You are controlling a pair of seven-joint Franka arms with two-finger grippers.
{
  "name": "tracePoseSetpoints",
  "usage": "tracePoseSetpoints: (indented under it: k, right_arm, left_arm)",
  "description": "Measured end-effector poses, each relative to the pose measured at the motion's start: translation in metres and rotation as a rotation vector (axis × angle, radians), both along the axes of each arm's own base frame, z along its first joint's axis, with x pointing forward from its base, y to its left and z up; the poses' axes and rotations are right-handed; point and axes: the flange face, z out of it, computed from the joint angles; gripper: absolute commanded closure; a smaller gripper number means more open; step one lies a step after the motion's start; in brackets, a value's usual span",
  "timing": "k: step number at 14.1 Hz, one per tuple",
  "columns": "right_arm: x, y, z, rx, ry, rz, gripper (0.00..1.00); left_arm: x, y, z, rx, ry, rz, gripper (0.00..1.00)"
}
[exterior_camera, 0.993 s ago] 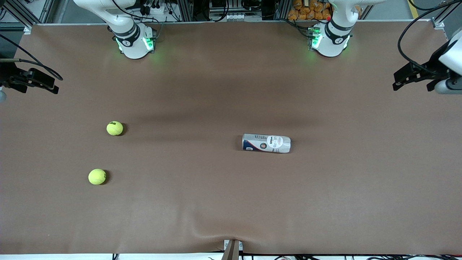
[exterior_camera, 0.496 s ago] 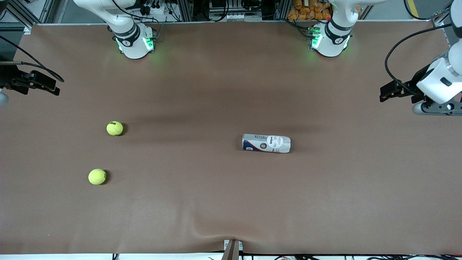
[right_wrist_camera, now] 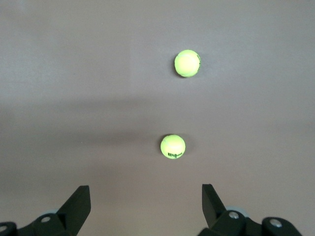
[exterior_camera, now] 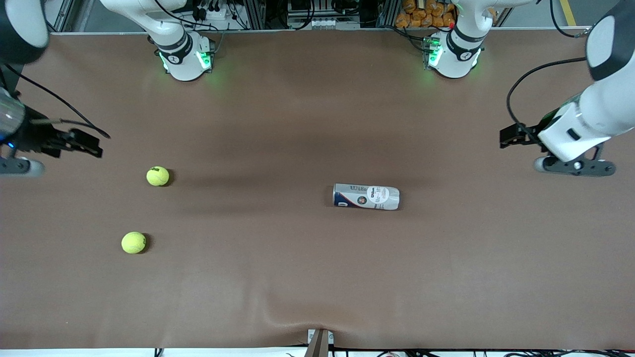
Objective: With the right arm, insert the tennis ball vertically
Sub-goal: 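Reach the right gripper to a tennis ball while the left gripper reaches the can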
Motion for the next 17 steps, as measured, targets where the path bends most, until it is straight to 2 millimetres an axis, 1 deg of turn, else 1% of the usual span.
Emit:
tracePoseSetpoints:
  k: [2, 4, 6, 7, 8, 9, 11, 12, 13, 14, 17]
  right_arm:
    - [0.012, 0.011, -0.022, -0.016, 0.012, 0.02, 0.0]
    - [0.021, 0.027, -0.047, -0.06, 0.045, 0.058, 0.0]
    - [0.029, 0.04, -0.082, -0.099, 0.104, 0.088, 0.0]
    - [0.031, 0.041, -0.096, -0.109, 0.136, 0.091, 0.0]
    - [0.031, 0.038, -0.106, -0.115, 0.164, 0.088, 0.0]
    - [0.031, 0.036, -0.111, -0.118, 0.182, 0.084, 0.0]
    - [0.029, 0.032, -0.114, -0.121, 0.208, 0.078, 0.0]
    - [0.027, 0.03, -0.117, -0.122, 0.225, 0.074, 0.0]
    - [0.027, 0.027, -0.122, -0.124, 0.245, 0.069, 0.0]
    - [0.026, 0.022, -0.133, -0.125, 0.268, 0.062, 0.0]
    - [0.022, -0.002, -0.186, -0.123, 0.328, 0.031, 0.0]
  left_arm:
    - [0.004, -0.01, -0.012, -0.048, 0.026, -0.017, 0.0]
    - [0.009, -0.024, -0.027, -0.11, 0.044, -0.08, 0.0]
    - [0.015, -0.042, -0.043, -0.159, 0.044, -0.132, 0.0]
    - [0.016, -0.055, -0.049, -0.167, 0.047, -0.158, 0.0]
    - [0.015, -0.07, -0.053, -0.171, 0.05, -0.188, 0.0]
    - [0.012, -0.089, -0.057, -0.177, 0.049, -0.234, 0.0]
    - [0.005, -0.126, -0.062, -0.192, 0.035, -0.346, 0.0]
    - [0.003, -0.141, -0.068, -0.203, 0.029, -0.412, 0.0]
    - [0.003, -0.152, -0.076, -0.218, 0.026, -0.488, 0.0]
    - [0.005, -0.159, -0.088, -0.236, 0.025, -0.565, 0.0]
    - [0.019, -0.165, -0.13, -0.293, 0.014, -0.782, 0.0]
